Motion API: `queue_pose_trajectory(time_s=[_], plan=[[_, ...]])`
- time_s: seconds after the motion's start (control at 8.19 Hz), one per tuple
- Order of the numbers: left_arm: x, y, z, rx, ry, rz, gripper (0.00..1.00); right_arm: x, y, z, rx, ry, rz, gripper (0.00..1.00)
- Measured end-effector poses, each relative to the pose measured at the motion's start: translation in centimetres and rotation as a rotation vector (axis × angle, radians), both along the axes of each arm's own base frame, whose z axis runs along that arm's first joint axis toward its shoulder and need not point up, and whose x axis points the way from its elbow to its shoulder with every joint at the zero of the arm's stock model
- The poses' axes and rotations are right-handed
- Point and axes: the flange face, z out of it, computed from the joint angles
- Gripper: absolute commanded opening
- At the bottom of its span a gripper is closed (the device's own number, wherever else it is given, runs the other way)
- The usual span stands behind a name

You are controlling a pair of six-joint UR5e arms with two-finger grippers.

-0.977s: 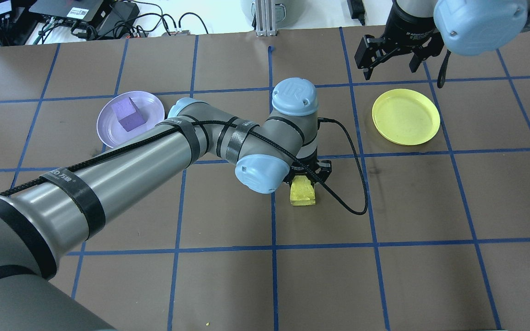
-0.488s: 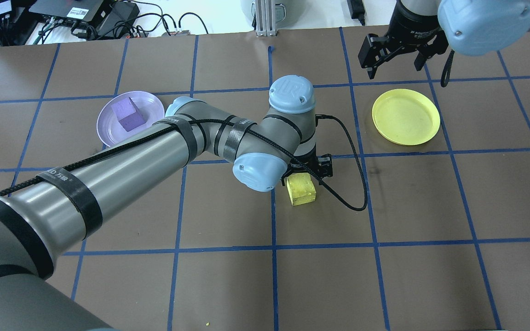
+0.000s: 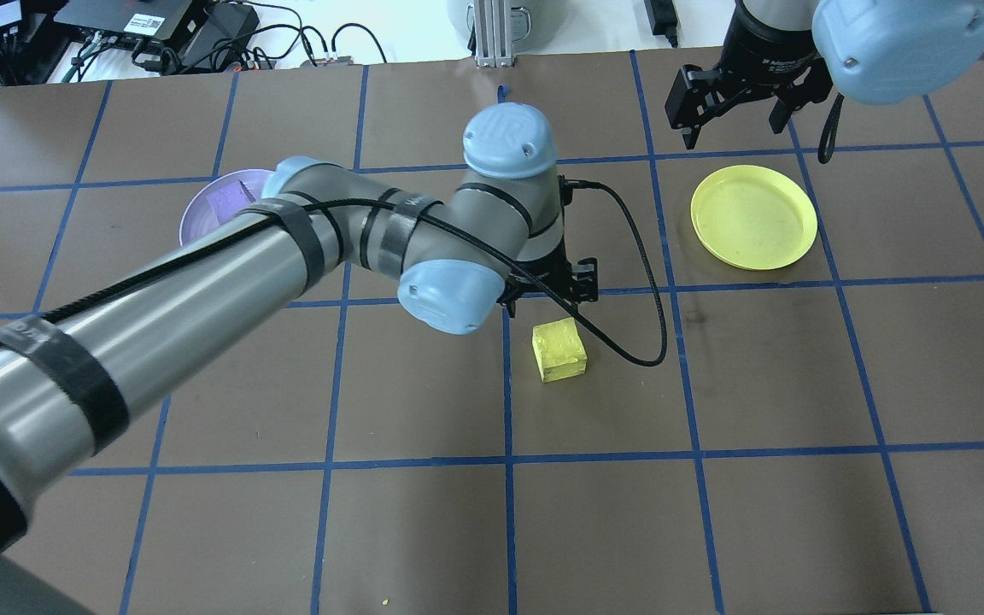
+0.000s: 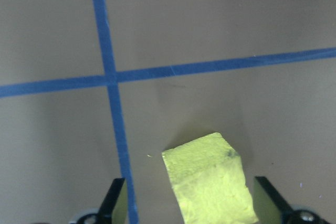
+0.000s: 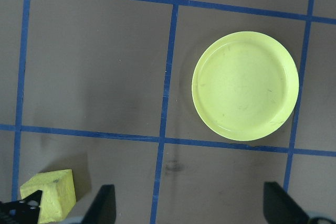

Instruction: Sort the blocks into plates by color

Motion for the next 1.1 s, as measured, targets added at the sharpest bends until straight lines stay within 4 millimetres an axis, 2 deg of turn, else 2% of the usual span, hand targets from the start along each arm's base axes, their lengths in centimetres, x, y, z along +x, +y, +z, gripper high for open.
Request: queue_pose_trajectory(time_s=[0.12,0.37,0.49,0.61,0.73,0.85,0.98,1.1], plan=[[3.1,-1.3,2.4,-0.029,0.010,-0.036,1.00,-0.2,-0.1,-0.2,0.006,0.005,-0.002,1.00],[12.7,-4.0,8.0,-0.034,0.003,-0.056,1.00,-0.6,-0.3,-0.8,0.024,0.011,-0.006,1.00],[18.3,-4.5,11.0,-0.007,-0.019,-0.032,1.00,-0.6,-0.3,-1.4,0.038,0.011,-0.006,1.00],[22.5,-3.9,14.7,0.014,-0.067,-0.004,1.00,-0.5,-0.1,-2.1,0.049,0.009,-0.005,1.00],[24.9,-2.7,18.8,0.031,-0.103,0.014,1.00,-0.4,0.1,-2.8,0.055,0.006,-0.002,1.00],[26.1,-1.4,23.1,0.034,-0.123,0.030,1.00,0.1,0.3,-3.4,0.056,0.000,0.010,1.00],[26.6,-0.9,26.5,0.017,-0.135,0.052,1.00,1.2,0.5,-3.8,0.050,-0.016,0.032,1.00],[26.7,-0.6,29.2,-0.007,-0.148,0.065,1.00,3.2,1.0,-4.1,0.043,-0.036,0.065,1.00]])
